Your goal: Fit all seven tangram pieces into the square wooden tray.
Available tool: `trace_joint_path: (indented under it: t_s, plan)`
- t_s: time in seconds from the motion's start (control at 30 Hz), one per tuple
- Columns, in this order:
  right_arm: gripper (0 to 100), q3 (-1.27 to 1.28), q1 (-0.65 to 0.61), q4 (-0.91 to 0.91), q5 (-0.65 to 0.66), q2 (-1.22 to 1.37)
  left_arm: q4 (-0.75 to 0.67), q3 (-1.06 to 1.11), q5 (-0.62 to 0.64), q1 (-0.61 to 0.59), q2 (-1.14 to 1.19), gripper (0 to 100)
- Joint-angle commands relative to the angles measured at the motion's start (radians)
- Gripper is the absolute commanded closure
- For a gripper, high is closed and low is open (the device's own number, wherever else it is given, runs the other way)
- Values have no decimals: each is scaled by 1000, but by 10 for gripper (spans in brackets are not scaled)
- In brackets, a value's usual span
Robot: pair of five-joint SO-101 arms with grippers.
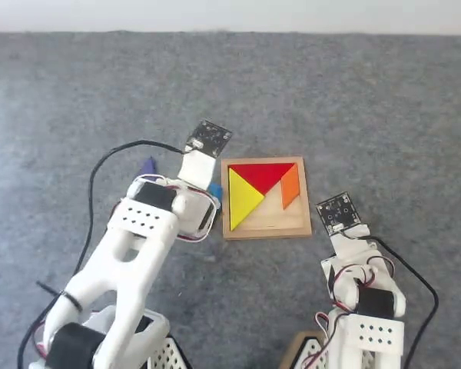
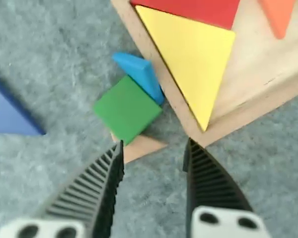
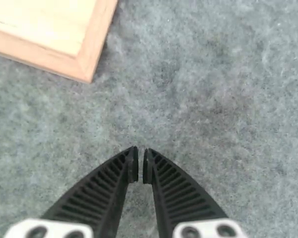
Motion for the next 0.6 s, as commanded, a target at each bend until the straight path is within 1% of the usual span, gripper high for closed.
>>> trace_joint_path:
  t_s: [0.0, 0.07, 0.17, 0.27, 0.4, 0.47, 0.57]
  plan:
    - [961, -21, -12, -13, -12, -10, -78, -21, -9, 14, 129, 809]
    - [961, -21, -12, -13, -12, -10, -92, -51, -9, -9, 219, 815]
    - [961, -21, -8, -13, -12, -10, -89, -133, -9, -95, 338, 841]
    - [961, -21, -10, -13, -12, -10, -87, -202, -9, -180, 410, 845]
    - [961, -21, -12, -13, -12, -10, -92, -269, -6, -270, 396, 845]
    - [961, -21, -12, -13, -11, -10, -89, -282, 25, -302, 365, 845]
    - [961, -21, -12, -13, -11, -10, -63, -248, 41, -301, 313, 836]
